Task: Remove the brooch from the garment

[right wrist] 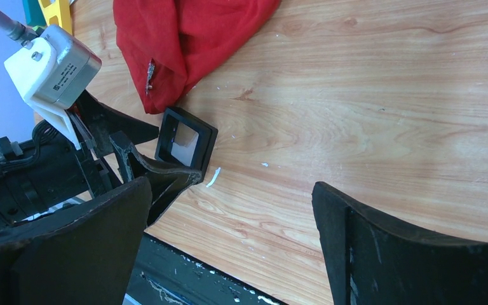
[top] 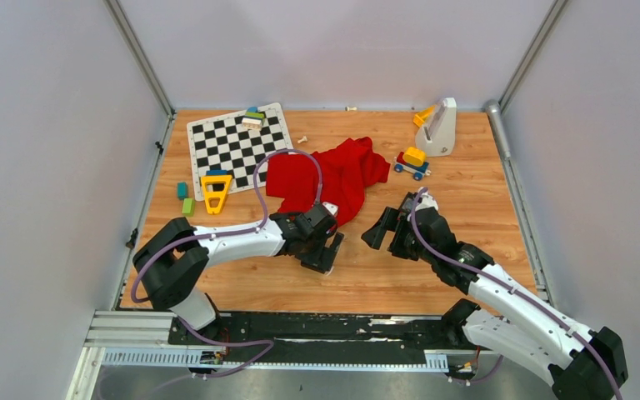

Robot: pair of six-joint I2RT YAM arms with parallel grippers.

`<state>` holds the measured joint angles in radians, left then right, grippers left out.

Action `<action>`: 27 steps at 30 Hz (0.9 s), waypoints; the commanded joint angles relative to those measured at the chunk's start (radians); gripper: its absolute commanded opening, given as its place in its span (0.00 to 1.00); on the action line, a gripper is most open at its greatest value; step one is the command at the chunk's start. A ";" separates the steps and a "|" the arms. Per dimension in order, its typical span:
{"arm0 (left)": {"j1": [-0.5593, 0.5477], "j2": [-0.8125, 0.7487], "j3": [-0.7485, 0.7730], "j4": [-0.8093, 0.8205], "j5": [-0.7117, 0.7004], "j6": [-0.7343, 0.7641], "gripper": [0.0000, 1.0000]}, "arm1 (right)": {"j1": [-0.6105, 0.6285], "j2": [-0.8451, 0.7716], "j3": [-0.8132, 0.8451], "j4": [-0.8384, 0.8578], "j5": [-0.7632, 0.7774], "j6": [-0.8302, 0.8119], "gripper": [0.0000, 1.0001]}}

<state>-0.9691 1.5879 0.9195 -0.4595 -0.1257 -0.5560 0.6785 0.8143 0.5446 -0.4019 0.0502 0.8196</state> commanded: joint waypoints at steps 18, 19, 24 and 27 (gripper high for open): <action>-0.014 -0.035 0.030 0.008 -0.021 -0.010 0.52 | -0.010 -0.003 0.001 0.048 -0.034 -0.017 0.99; -0.014 -0.046 0.027 0.005 -0.006 -0.006 0.47 | -0.010 -0.002 -0.002 0.057 -0.053 -0.025 0.99; -0.002 -0.172 -0.013 0.014 0.125 0.012 0.41 | -0.010 0.002 -0.046 0.169 -0.193 -0.066 0.94; 0.048 -0.249 -0.071 0.068 0.233 0.002 0.39 | -0.010 0.019 -0.079 0.251 -0.238 -0.041 0.90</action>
<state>-0.9668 1.4574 0.9016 -0.4637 -0.0509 -0.5552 0.6708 0.8181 0.4992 -0.3008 -0.0902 0.7837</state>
